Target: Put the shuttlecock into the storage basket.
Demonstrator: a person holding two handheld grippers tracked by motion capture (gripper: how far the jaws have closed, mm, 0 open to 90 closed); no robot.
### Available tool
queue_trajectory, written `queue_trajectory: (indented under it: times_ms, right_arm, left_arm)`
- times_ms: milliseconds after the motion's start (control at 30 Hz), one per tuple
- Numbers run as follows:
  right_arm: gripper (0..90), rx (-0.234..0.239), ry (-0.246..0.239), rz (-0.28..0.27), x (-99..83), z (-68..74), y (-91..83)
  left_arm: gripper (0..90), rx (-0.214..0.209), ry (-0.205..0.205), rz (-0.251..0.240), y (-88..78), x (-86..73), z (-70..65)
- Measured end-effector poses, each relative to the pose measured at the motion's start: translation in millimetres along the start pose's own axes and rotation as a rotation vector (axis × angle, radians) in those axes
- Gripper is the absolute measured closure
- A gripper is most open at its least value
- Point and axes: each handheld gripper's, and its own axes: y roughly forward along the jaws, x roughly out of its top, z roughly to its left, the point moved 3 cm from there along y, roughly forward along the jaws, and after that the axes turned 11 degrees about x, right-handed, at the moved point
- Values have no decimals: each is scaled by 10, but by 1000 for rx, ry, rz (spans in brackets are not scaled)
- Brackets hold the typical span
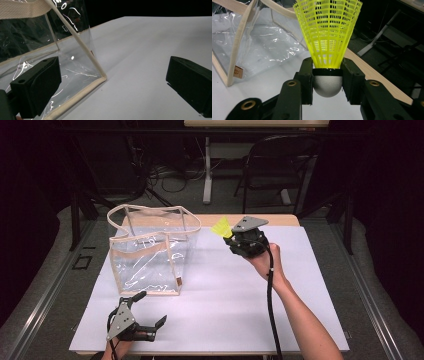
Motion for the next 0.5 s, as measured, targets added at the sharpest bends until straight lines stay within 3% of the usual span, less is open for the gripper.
queue_trajectory:
  times_ms: [500]
  right_arm:
    - [644, -6, -13, -3, 121, -27, -23]
  left_arm:
    - [0, 2, 0, 1, 4, 1, 1]
